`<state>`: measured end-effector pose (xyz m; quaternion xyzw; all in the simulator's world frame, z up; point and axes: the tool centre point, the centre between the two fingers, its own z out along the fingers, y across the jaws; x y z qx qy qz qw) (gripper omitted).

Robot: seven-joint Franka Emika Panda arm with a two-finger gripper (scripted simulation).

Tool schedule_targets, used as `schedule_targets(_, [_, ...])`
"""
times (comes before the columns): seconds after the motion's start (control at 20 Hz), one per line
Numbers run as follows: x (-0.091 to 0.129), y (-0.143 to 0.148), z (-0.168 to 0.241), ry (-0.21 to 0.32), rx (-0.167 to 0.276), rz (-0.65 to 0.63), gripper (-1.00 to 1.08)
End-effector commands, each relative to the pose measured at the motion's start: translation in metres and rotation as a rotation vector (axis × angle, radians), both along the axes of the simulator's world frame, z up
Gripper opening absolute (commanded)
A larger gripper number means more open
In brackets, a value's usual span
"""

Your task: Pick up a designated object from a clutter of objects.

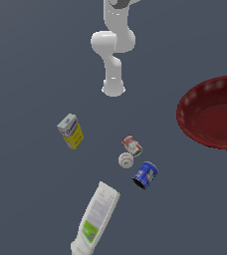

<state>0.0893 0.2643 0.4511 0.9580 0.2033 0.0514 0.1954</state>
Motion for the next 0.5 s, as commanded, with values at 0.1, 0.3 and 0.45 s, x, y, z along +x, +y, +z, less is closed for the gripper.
schedule_targets(0.1, [-0.002,-0.003,0.007,-0.001,0.001,0.0,-1.0])
schedule_targets(0.3, [-0.008,-0.014,0.027,-0.001,0.001,-0.001,-1.0])
schedule_targets(0.45, [-0.009,-0.017,0.033,-0.001,0.001,-0.002,-1.0])
